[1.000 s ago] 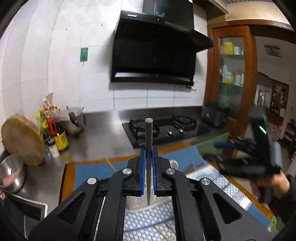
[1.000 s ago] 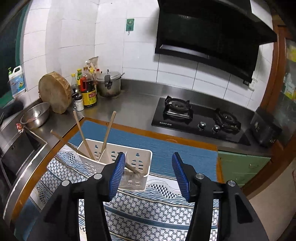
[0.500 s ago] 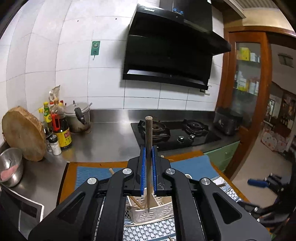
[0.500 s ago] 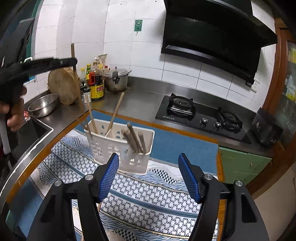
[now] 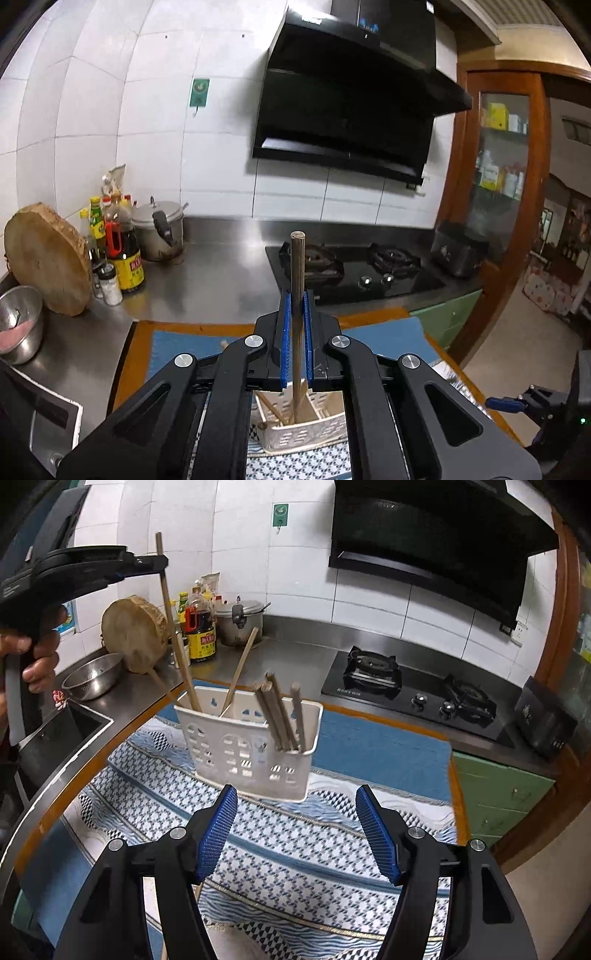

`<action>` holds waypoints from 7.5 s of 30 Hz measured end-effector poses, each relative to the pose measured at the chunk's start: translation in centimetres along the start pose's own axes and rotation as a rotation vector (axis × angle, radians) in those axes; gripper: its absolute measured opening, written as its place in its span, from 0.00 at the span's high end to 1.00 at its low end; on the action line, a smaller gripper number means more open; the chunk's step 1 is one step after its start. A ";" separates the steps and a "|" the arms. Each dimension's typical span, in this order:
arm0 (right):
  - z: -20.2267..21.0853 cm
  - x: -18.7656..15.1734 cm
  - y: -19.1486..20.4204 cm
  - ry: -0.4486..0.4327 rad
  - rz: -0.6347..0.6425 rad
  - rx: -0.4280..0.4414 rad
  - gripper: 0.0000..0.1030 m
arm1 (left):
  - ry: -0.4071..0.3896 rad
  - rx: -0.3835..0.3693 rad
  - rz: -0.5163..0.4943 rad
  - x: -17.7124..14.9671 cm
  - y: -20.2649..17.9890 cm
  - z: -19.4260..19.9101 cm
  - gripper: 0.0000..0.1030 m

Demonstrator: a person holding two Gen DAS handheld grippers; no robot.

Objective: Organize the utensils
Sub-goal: 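Lower the left tool's chopstick into the holder and open the left tool, then move both open tools back down to the chopsticks on the mat, then grasp a chopstick with the right tool while the left tool grasps another, then lift both held chopsticks upright over the white utensil holder, then lower the right tool's chopstick into the holder and open the right tool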

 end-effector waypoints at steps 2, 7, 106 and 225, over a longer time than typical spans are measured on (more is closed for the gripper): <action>0.0 -0.9 0.5 0.005 -0.006 0.020 0.37 | 0.024 0.001 -0.001 -0.8 0.1 -0.6 0.95; 0.1 -3.4 1.9 0.022 -0.032 0.066 0.37 | 0.064 0.011 -0.016 -2.3 0.3 -1.4 0.93; 0.2 -23.0 5.3 0.173 -0.302 0.113 0.93 | 0.539 -0.002 0.015 -36.3 -10.1 6.2 0.81; -6.1 11.9 -0.8 -0.009 -0.060 -0.077 0.78 | 0.124 -0.113 -0.055 -14.7 -1.4 8.1 0.95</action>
Point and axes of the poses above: each gripper's, at about its wrist camera, not at the fingertips, and z roughly against the way its jaws point, y to its left, x to its top, the point moved 6 cm from there along -z, roughly the way its jaws point
